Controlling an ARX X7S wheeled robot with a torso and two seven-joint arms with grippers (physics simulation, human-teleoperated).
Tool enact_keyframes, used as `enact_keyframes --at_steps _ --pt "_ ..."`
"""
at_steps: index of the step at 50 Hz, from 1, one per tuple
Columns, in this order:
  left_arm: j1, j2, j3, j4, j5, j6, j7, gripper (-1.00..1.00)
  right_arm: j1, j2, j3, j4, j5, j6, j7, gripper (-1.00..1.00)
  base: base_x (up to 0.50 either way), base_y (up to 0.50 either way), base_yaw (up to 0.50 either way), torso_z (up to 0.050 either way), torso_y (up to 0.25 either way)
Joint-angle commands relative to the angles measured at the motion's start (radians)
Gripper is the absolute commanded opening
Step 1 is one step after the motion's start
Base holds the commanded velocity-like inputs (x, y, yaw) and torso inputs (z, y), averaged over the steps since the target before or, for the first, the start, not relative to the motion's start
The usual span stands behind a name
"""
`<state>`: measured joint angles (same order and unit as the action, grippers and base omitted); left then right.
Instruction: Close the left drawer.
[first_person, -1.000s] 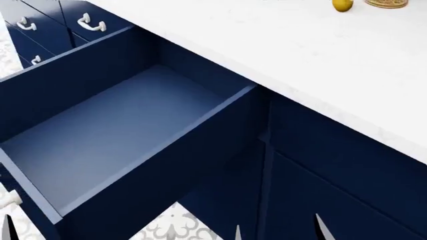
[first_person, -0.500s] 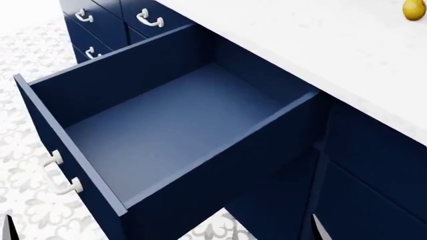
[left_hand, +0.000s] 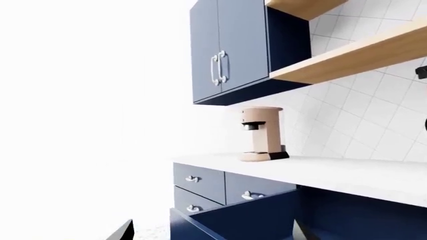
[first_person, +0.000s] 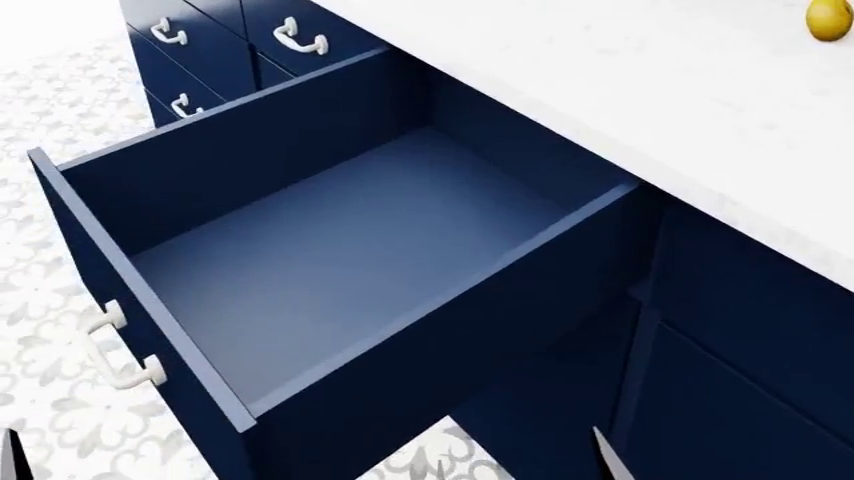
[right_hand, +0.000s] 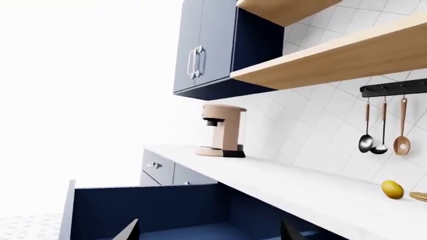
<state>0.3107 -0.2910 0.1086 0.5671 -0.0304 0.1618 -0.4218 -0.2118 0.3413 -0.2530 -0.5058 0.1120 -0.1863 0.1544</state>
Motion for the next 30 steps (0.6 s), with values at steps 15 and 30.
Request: enact_keyframes --at_steps 15,30 --pt "-0.005 -0.014 -0.004 0.020 0.002 0.005 -0.014 1.00 0.024 0.010 -0.018 -0.031 -0.033 0.032 0.010 1.00 0.00 0.00 0.00 0.000 0.000" --pt "-0.007 -0.019 -0.004 0.012 0.021 0.019 -0.027 1.00 0.044 0.005 -0.032 -0.008 -0.041 0.039 0.014 1.00 0.04 0.05 0.00 0.000 0.000"
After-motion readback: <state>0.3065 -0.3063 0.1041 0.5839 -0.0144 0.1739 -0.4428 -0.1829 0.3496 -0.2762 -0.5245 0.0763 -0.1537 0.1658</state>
